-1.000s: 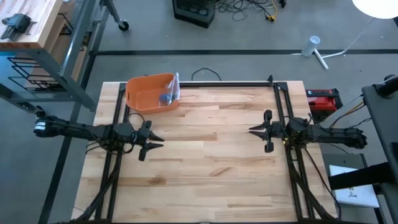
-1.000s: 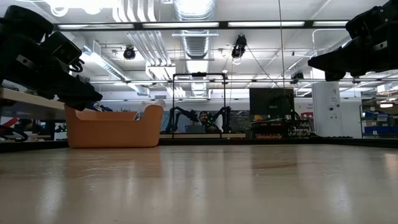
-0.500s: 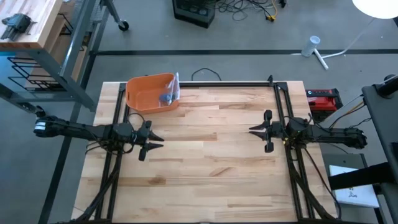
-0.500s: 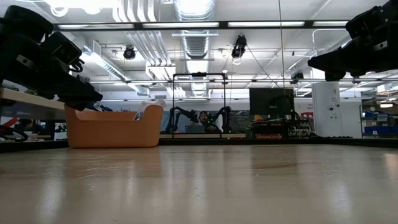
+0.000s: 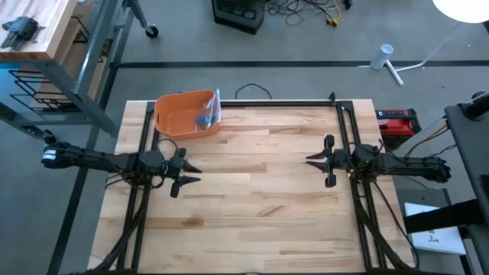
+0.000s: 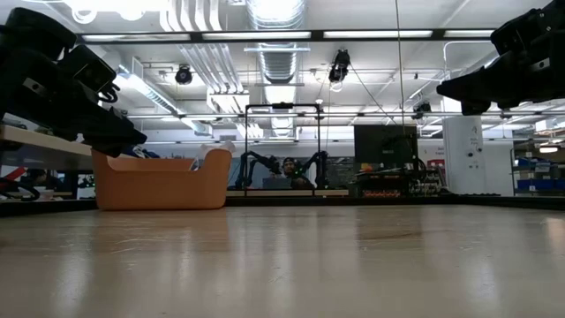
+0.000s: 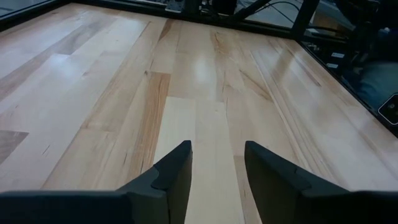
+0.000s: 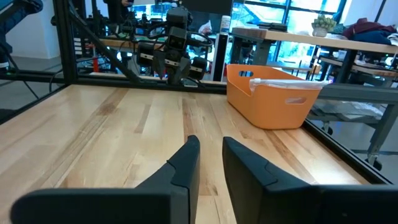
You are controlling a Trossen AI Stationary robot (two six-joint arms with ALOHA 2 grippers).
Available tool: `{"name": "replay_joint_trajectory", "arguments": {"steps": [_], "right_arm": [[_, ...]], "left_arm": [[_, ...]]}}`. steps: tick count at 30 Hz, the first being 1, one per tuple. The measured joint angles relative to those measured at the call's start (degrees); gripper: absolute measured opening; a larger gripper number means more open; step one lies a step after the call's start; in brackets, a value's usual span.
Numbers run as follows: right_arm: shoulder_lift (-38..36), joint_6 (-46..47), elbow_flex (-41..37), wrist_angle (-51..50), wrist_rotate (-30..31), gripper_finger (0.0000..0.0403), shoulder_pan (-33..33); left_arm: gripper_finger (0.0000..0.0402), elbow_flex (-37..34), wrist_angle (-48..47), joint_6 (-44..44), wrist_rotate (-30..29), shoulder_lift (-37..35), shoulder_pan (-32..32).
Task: Roll bandage
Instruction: Return to Home Position
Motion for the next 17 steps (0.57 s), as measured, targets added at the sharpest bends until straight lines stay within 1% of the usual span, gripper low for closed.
{"name": "replay_joint_trajectory", "arguments": {"steps": [9, 17], "right_arm": [[0.00, 0.00, -0.01, 0.00, 0.01, 0.0038, 0.01], [0.00, 0.00, 0.00, 0.00, 0.02, 0.0049, 0.02]], "left_arm": [[0.0124, 0.00, 0.00, -0.01, 0.01, 0.00, 0.01], [0.0105, 0.00, 0.00, 0.01, 0.01, 0.00, 0.02]]}}
